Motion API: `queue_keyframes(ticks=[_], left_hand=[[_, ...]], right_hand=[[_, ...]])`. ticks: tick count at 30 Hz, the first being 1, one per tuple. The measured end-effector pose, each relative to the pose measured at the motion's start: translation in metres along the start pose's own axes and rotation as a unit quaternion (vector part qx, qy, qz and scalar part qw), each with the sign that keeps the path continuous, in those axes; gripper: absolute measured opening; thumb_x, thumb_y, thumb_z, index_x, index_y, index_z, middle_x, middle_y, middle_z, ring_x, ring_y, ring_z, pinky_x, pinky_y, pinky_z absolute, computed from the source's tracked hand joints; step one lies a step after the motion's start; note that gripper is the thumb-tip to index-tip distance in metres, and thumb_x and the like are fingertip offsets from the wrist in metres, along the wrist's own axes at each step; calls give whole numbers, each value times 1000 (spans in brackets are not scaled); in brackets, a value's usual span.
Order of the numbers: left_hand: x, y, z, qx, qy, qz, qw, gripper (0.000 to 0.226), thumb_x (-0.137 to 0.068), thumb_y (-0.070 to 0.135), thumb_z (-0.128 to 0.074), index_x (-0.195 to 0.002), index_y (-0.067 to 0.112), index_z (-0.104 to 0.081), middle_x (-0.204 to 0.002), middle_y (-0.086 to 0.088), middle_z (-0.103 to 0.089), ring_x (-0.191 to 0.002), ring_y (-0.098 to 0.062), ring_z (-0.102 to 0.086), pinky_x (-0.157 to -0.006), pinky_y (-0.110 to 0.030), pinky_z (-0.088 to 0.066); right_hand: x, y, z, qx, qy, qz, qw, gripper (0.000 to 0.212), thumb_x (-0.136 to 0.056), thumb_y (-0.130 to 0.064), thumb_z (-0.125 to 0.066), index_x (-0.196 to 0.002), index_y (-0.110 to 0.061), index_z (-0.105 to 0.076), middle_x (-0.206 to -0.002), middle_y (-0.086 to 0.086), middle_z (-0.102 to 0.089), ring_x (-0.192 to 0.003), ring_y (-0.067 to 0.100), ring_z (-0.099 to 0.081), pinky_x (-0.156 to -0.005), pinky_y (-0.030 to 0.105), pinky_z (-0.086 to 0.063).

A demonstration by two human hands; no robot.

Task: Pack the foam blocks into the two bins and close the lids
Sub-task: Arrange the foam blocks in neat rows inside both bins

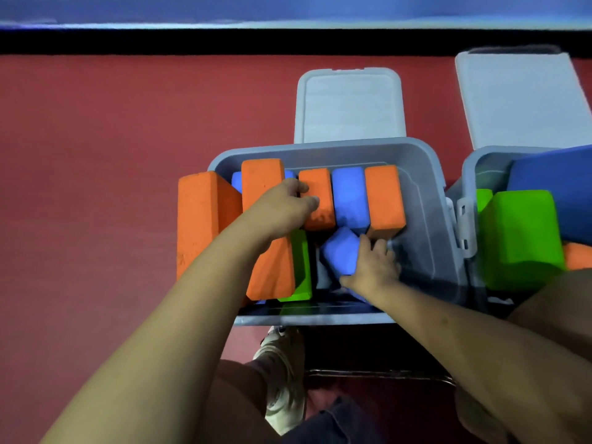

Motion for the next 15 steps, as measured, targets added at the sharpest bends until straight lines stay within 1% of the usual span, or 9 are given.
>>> queue_keyframes(ticks=[1,3,5,7,8,10,12,13,15], left_hand=[[1,2,1,1,2,-4,1000,44,-97,28,-51,-139,16,-44,-121,-2,-52,-80,-10,-50,-66,-21,-42],[2,6,3,1,5,-14,1000,44,-97,31,-52,-138,19,-44,-122,-3,-53,-75,-7,-49,-64,-21,-42],[2,8,5,2,5,-21,1000,44,-96,32,-52,-138,20,-44,-117,-2,-55,-73,-4,-50,-65,-21,-43],[3,10,7,-4,6,-22,1000,45,-97,32,-52,-139,20,-43,-107,2,-54,-72,-4,-50,-65,-19,-43],[3,10,7,-12,6,-22,1000,46,-97,31,-51,-140,19,-42,-108,2,-54,-73,-5,-51,-64,-18,-43],[3,9,8,-40,5,-22,999,49,-97,30,-51,-143,18,-40,-126,-3,-52,-86,-12,-55,-69,-20,-44],[3,6,8,-77,-1,-18,997,51,-97,30,-51,-145,17,-37,-141,-7,-45,-111,-20,-53,-86,-23,-41],[2,4,8,-88,-5,-14,996,52,-97,31,-51,-145,17,-37,-144,-8,-43,-119,-22,-51,-91,-25,-40],[1,4,7,-93,-14,-9,995,52,-97,32,-51,-145,18,-37,-144,-8,-43,-120,-22,-50,-93,-26,-40]], right_hand=[[0,-1,2,-10,-2,-9,1000,101,-66,-46,-77,-144,-17,-20,-135,11,-29,-127,32,-33,-98,42,-39],[1,-6,2,-11,1,-21,1000,94,-65,-46,-79,-137,-12,-28,-133,10,-31,-125,30,-36,-96,41,-40],[1,-12,0,-10,-7,-34,999,88,-65,-48,-79,-131,-11,-34,-133,9,-31,-124,30,-36,-95,42,-40],[0,-17,-2,-22,-16,-41,999,87,-64,-49,-79,-130,-11,-35,-133,8,-30,-125,30,-35,-93,45,-40],[0,-19,-2,-29,-17,-42,999,88,-64,-50,-79,-129,-11,-35,-133,8,-30,-126,30,-35,-93,46,-40],[-1,-21,2,-34,-8,-40,999,90,-64,-52,-78,-130,-10,-34,-134,8,-30,-126,31,-35,-92,46,-40],[0,-20,8,-51,2,-42,998,94,-63,-56,-76,-131,-9,-33,-133,10,-31,-126,32,-35,-96,48,-42],[1,-18,12,-69,6,-49,996,95,-62,-57,-76,-131,-8,-32,-133,11,-32,-127,33,-35,-98,50,-41],[4,-12,20,-107,11,-68,992,98,-62,-58,-76,-132,-6,-32,-135,13,-33,-128,35,-34,-102,49,-38]])
Point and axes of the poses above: each hand's wrist, its own x-axis away from the middle knuckle, its own z-axis out of the back of the hand, y = z × x, the point moved 6 cm from there along -x, towards the middle knuckle
